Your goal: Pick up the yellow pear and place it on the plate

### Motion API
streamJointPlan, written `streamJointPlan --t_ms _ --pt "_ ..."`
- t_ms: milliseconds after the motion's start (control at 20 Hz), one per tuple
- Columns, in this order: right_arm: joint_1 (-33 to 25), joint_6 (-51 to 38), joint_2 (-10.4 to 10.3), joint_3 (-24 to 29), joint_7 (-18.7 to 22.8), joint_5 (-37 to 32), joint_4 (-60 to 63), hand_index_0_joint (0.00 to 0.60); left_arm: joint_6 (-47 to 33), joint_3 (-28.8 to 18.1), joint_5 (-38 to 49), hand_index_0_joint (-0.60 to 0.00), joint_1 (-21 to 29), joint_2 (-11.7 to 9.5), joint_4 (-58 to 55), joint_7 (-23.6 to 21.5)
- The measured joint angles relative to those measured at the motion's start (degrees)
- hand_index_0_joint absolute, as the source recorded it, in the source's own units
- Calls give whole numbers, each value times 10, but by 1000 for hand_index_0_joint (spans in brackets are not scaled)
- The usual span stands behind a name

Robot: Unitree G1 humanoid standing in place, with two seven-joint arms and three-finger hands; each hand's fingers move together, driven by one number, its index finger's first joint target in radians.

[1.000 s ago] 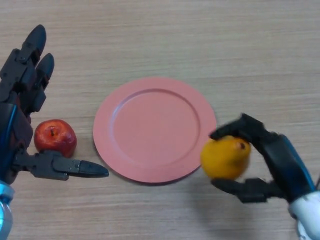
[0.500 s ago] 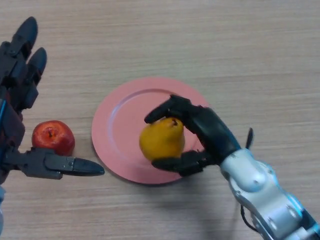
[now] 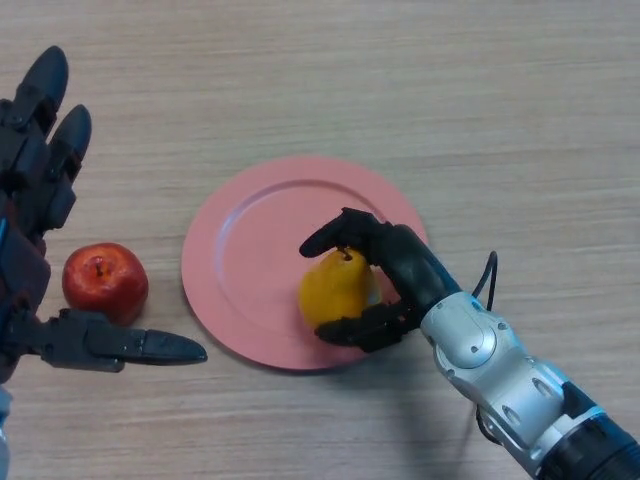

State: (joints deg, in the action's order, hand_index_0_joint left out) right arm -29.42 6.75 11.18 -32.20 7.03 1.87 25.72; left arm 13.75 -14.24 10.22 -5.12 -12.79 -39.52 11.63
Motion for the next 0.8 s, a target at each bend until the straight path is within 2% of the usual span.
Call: streamJointPlan --t_ms 100,200,350,450,550,650,800 --pt "0 6 0 11 -11 6 -45 0 0 -1 0 0 -5 0 0 0" --pt "9 14 -1 48 -19 9 -111 0 0 -1 0 0 -5 0 -1 0" --pt "30 42 -2 118 -55 10 -230 0 0 -1 0 0 -6 0 -1 0" --pt "71 49 -3 171 -92 46 -319 0 0 -2 -1 0 -5 0 -1 0" --pt "118 59 -3 211 -129 46 -395 0 0 1 -1 0 -3 0 1 0" --pt "168 73 -3 242 -150 46 -461 0 0 2 -1 0 0 1 6 -1" --pt "233 94 -3 260 -164 43 -547 0 0 18 -2 0 1 1 10 -1"
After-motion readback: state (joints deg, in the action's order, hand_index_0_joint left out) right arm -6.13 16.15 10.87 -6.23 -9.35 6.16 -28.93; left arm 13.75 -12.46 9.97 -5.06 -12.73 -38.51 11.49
